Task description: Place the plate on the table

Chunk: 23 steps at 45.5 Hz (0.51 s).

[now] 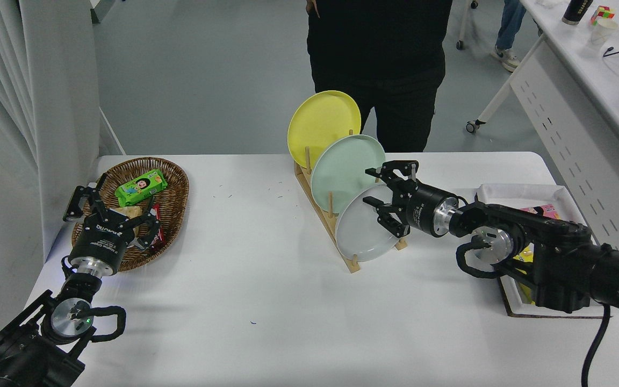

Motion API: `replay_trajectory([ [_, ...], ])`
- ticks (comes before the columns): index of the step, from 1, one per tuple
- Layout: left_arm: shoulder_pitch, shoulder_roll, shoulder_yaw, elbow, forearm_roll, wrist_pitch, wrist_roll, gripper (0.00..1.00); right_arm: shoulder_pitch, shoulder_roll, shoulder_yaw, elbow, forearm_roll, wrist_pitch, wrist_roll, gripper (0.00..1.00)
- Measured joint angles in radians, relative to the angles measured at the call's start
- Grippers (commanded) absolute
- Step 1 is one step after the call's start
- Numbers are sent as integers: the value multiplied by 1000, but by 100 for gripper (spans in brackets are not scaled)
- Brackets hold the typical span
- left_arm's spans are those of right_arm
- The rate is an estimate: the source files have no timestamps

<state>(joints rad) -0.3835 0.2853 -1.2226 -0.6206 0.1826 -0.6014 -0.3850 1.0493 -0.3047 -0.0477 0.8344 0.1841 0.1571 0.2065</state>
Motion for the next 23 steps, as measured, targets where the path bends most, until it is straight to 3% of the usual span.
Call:
replay_trajectory([
  [23, 0, 0, 0, 0, 0, 0, 0, 98, 16, -8, -2, 7, 0, -31, -20, 58],
])
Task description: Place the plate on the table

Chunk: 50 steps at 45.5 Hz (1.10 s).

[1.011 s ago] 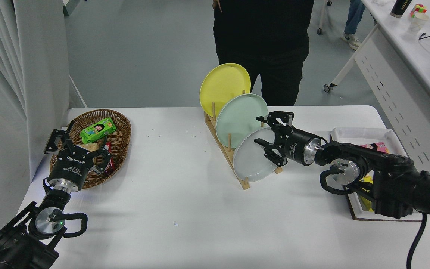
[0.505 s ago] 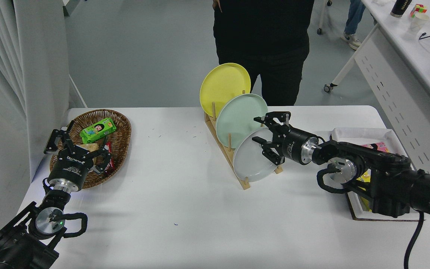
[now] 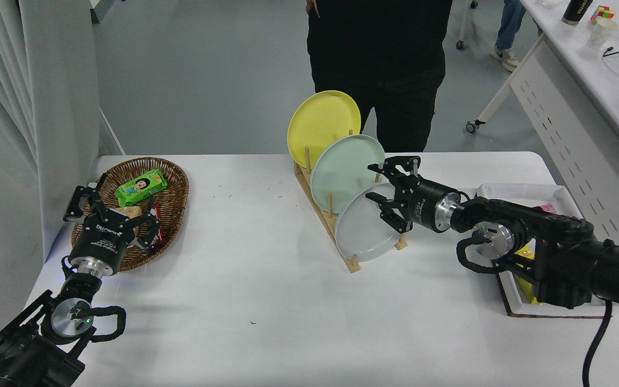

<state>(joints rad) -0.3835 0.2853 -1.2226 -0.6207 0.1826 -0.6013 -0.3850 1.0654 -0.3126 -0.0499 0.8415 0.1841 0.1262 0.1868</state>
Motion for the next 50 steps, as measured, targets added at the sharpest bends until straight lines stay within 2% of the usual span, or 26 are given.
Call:
replay_trajectory([
  [25, 0, 0, 0, 0, 0, 0, 0, 98, 30, -39, -45, 60, 32, -40, -15, 56],
  [38, 0, 0, 0, 1, 0, 0, 0, 98, 33, -43, -51, 69, 38, -47, -16, 48],
  [48, 0, 0, 0, 0, 0, 0, 0, 98, 35, -44, -52, 72, 39, -49, -16, 46],
  [50, 0, 0, 0, 0, 0, 0, 0, 98, 35, -44, -52, 72, 40, -49, -16, 42],
])
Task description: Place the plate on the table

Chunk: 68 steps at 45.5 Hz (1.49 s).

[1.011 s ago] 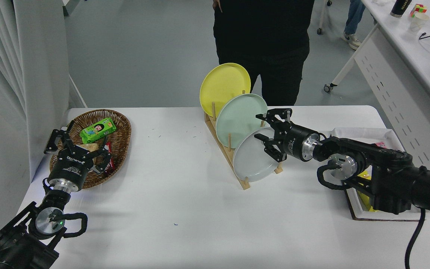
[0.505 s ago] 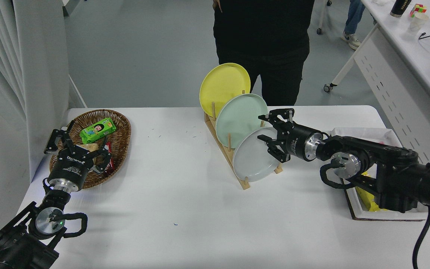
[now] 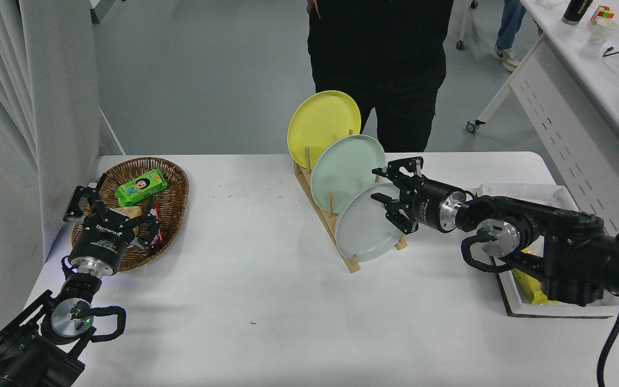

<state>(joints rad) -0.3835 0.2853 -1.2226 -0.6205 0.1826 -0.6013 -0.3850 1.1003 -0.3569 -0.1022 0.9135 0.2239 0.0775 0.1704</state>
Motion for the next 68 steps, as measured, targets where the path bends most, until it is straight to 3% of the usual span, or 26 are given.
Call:
replay_trajectory([
  [68, 0, 0, 0, 0, 0, 0, 0, 98, 2, -1, -2, 14, 8, -2, -2, 26],
])
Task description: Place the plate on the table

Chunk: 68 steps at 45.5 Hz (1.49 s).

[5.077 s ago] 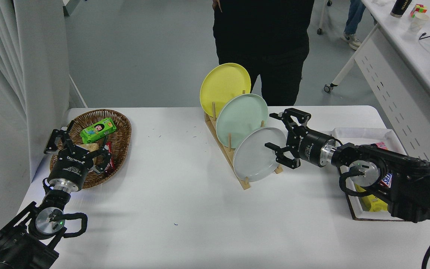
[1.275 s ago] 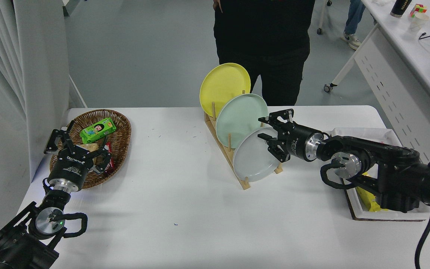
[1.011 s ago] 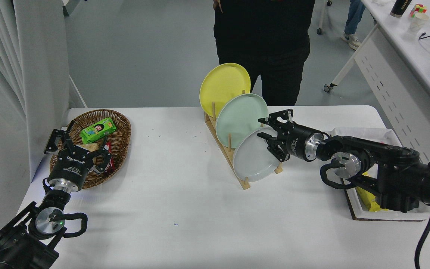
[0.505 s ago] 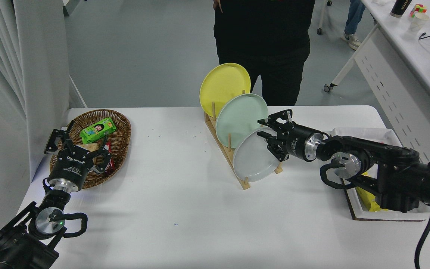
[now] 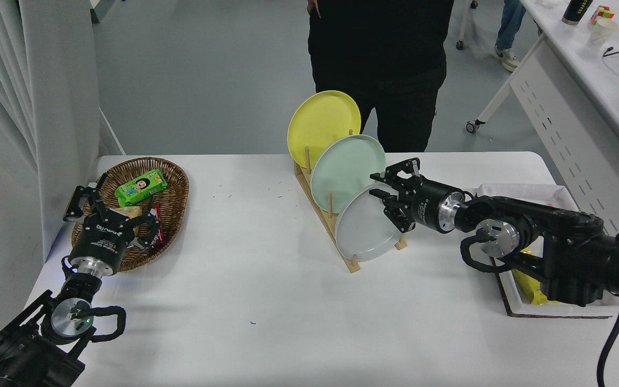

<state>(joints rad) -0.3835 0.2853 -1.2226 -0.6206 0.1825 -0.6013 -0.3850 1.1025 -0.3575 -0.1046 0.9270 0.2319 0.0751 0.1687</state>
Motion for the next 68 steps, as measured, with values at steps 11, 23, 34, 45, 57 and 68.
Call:
replay_trajectory([
  [11, 0, 0, 0, 0, 0, 0, 0, 98, 0, -1, -1, 2, 2, 0, 0, 24],
  [23, 0, 0, 0, 0, 0, 0, 0, 98, 0, -1, -1, 3, 2, 0, 0, 20],
  [34, 0, 0, 0, 0, 0, 0, 0, 98, 0, -2, -1, 4, 5, 0, 0, 19],
  [45, 0, 0, 0, 0, 0, 0, 0, 98, 0, -3, -1, 4, 5, 0, 0, 17],
  [57, 0, 0, 0, 0, 0, 0, 0, 98, 0, -3, -1, 6, 7, 0, 0, 17],
  [68, 0, 0, 0, 0, 0, 0, 0, 98, 0, -3, -1, 7, 7, 0, 0, 16],
])
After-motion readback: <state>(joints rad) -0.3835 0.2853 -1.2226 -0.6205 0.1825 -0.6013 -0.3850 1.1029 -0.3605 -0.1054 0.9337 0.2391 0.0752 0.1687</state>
